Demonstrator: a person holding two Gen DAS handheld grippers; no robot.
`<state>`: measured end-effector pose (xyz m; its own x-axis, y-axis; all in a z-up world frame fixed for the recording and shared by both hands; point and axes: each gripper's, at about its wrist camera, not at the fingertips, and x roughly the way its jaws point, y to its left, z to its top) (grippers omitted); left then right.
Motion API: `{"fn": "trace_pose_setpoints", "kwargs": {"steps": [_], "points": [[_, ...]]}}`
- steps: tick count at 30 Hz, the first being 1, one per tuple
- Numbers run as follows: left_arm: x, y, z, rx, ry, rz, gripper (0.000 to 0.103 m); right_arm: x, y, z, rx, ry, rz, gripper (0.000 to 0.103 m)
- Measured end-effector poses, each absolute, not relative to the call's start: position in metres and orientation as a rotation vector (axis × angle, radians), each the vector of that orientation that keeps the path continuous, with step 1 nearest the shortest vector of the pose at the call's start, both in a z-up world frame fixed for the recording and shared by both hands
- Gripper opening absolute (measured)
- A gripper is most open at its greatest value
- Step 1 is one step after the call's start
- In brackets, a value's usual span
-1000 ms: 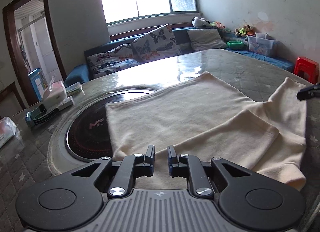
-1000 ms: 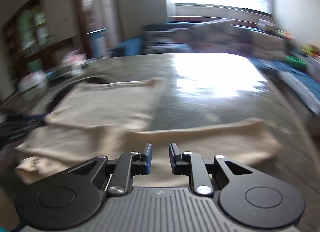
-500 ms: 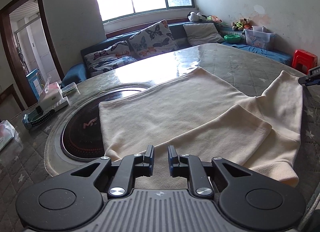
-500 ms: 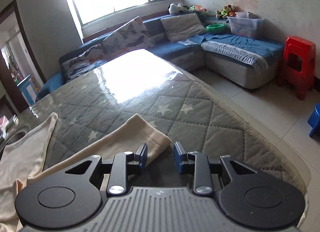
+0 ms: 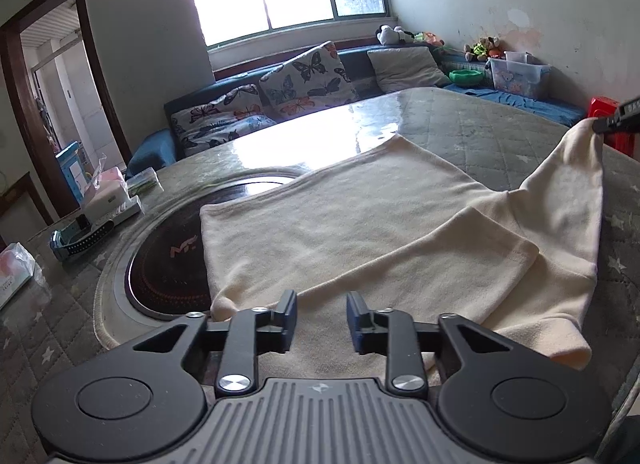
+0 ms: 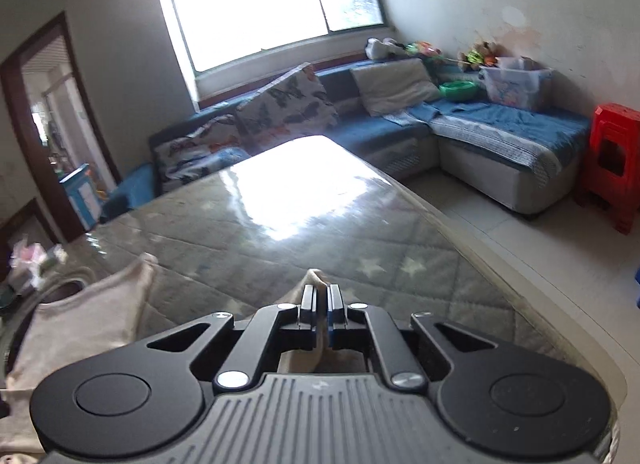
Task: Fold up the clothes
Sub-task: 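Grasp the other sleeve cuff with the right gripper and lift it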
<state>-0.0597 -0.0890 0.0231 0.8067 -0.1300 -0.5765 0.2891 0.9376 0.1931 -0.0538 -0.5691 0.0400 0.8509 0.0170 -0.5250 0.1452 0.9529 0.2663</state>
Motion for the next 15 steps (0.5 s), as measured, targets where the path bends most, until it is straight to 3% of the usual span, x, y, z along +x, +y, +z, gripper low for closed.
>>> {"fn": "trace_pose_setpoints", "kwargs": {"steps": [7, 13, 15], "points": [[-0.068, -0.076, 0.027, 0.251, 0.573, -0.21, 0.031, -0.057, -0.52, 0.092, 0.283, 0.486, 0.179, 0.004], [-0.077, -0.05, 0.029, 0.191, 0.568, -0.143, 0.037, -0.05, -0.459, 0.129, 0.243, 0.452, 0.377, 0.004], [-0.081, -0.041, 0.029, 0.171, 0.564, -0.122, 0.043, -0.047, -0.435, 0.134, 0.222, 0.453, 0.439, 0.004]]}}
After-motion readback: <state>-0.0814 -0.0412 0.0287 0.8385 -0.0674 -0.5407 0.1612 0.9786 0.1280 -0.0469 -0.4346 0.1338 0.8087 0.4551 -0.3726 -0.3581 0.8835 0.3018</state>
